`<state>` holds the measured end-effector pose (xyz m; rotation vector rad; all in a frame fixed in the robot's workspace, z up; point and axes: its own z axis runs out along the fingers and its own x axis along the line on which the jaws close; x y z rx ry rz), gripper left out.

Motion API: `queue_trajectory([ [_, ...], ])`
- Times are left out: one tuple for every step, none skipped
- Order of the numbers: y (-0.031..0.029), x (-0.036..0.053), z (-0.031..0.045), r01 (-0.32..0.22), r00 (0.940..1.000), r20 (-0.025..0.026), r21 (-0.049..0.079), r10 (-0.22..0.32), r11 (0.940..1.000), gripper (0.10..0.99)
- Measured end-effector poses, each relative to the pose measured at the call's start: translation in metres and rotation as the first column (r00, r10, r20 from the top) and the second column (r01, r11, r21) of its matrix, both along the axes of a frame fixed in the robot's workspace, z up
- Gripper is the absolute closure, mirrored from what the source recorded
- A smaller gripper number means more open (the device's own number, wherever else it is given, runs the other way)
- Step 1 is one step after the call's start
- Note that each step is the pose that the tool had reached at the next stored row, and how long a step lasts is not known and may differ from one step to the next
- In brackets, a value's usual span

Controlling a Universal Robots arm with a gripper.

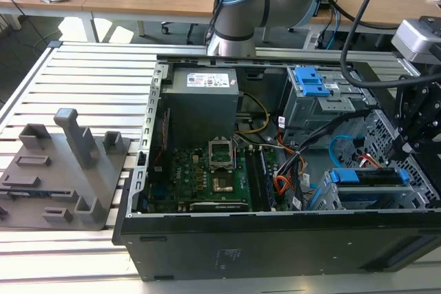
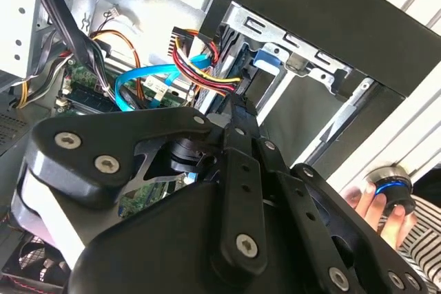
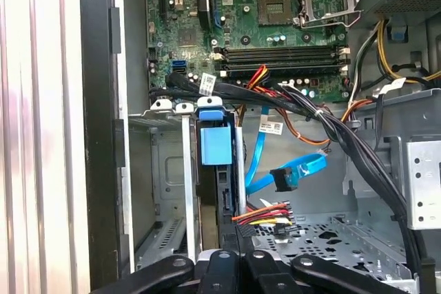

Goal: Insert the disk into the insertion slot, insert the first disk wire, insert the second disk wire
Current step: 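Insert the first disk wire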

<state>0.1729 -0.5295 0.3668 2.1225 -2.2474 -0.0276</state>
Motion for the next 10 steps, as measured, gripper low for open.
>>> queue_trajectory([
  [0.0000,0.0000,0.0001,0.000,1.0000,0.0000,0.000,0.000,1.0000,0.980],
  [0.0000,0.0000,0.0002,0.000,1.0000,0.0001,0.000,0.000,1.0000,0.980],
  [0.0000,0.0000,0.0003,0.000,1.0000,0.0000,0.000,0.000,1.0000,0.980],
  [0.0000,0.0000,0.0003,0.000,1.0000,0.0000,0.000,0.000,1.0000,0.980],
  [0.0000,0.0000,0.0003,0.000,1.0000,0.0000,0.000,0.000,1.0000,0.980],
  [0.0000,-0.0011,0.0004,0.000,1.0000,0.0001,-0.001,0.000,1.0000,0.980],
  [0.0000,-0.0036,0.0003,0.000,1.0000,0.0000,0.000,0.000,1.0000,0.980],
  [0.0000,-0.0055,0.0003,0.000,1.0000,0.0001,0.000,0.000,1.0000,0.980],
  [0.0000,-0.0088,0.0003,0.000,1.0000,0.0000,0.000,0.000,1.0000,0.980],
  [0.0000,-0.0106,0.0003,0.000,1.0000,0.0000,0.000,0.000,1.0000,0.980],
])
